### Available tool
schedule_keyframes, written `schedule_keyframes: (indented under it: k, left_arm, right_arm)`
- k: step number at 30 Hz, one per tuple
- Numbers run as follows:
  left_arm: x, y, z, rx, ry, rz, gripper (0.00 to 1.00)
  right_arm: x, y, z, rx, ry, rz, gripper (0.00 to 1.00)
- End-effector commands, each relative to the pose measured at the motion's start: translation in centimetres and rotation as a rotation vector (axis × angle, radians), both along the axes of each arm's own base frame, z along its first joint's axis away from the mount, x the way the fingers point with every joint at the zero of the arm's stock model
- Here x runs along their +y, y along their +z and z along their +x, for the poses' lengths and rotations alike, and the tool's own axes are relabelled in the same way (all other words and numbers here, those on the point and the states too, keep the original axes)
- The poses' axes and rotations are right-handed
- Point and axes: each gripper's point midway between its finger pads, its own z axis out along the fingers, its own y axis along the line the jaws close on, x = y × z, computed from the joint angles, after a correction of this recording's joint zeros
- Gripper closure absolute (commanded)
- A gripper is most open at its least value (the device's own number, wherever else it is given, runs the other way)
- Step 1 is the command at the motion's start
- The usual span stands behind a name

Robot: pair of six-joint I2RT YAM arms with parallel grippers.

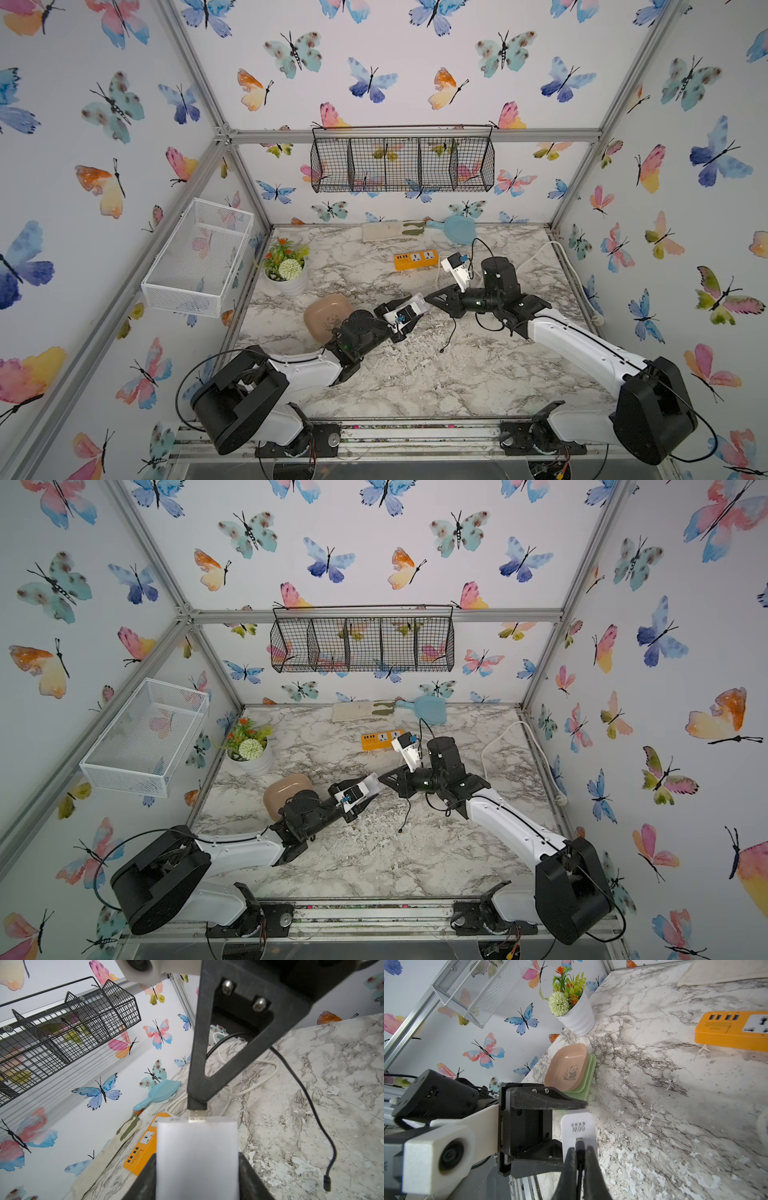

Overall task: Charge the electronic scale
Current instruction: Insert the charging cable into the plug.

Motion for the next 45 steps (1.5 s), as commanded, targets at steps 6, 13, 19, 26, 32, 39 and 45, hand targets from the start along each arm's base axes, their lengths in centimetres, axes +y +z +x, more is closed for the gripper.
schedule_keyframes:
  k: [6, 13, 19, 26, 32, 39, 45]
  left_arm:
    - [-0.5, 5.2, -1.1, -0.121, -0.052, -0.128, 0.83]
    - [-0.4, 5.5, -1.4, -0.132, -0.058, -0.139, 0.84]
    - [-0.5, 4.5, -0.7, -0.114, -0.034, -0.128, 0.84]
    - [-0.5, 3.8, -0.6, -0.099, -0.032, -0.123, 0.84]
    - [-0.5, 4.0, -0.8, -0.104, -0.034, -0.127, 0.84]
    - [-0.5, 3.5, -0.8, -0.094, -0.04, -0.114, 0.84]
    - [-0.2, 3.5, -0.5, -0.078, -0.016, -0.133, 0.37]
  right_arm:
    - [1.3, -1.3, -0.9, 0.059, 0.042, -0.002, 0.98]
    - [1.5, -1.0, -1.1, 0.053, 0.053, 0.017, 0.98]
    - [1.5, -1.0, -1.1, 0.033, 0.064, 0.005, 0.7]
    - [0.8, -0.5, -0.2, -0.077, 0.038, -0.06, 0.35]
    - [1.6, 0.0, 0.3, -0.091, 0.066, -0.037, 0.42]
    - [2.5, 0.8, 1.1, -0.092, 0.079, -0.011, 0.66]
    - [2.4, 0.8, 2.2, -0.12, 0.036, -0.033, 0.92]
